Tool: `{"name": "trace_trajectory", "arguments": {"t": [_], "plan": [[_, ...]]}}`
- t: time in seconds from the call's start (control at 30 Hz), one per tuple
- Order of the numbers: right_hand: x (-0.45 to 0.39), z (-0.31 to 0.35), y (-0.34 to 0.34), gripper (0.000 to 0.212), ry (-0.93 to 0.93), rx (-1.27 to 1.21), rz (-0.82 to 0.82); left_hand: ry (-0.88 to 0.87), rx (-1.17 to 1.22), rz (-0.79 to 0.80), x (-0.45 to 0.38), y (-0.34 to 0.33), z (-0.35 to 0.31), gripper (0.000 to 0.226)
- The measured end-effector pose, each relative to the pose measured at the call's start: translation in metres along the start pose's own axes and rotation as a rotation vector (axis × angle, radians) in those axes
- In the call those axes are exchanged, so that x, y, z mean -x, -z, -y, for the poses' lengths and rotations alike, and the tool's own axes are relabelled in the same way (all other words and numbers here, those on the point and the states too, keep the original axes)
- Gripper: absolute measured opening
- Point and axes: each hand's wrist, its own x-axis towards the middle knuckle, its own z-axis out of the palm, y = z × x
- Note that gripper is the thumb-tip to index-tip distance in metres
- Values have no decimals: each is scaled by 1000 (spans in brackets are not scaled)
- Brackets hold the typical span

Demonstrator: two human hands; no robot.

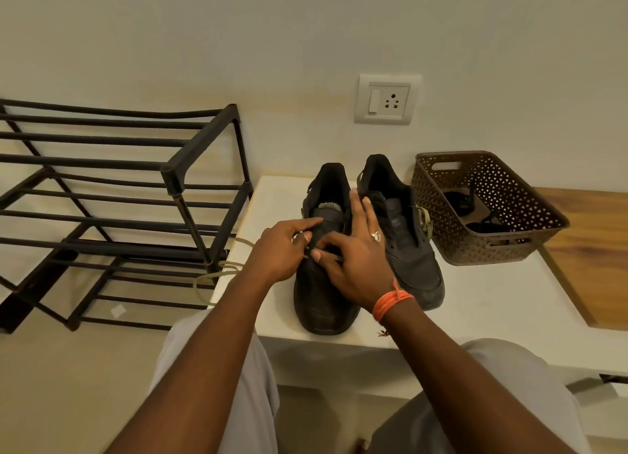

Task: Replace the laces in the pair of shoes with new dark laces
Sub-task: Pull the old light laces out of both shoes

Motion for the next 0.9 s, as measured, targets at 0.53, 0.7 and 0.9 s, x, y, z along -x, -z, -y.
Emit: {"name": "trace_trajectory", "arguments": {"t": [0.53,0.7,0.9], "plan": [[0,-8,-1,8,-144,2,-352,-29,-89,-20,-1,1,0,24],[-1,-13,-6,18,-7,0,-179,-51,-113,12,3,1,0,28],[-4,-11,-9,14,-36,-14,-132,-57,-208,-28,4,0,0,34]]}}
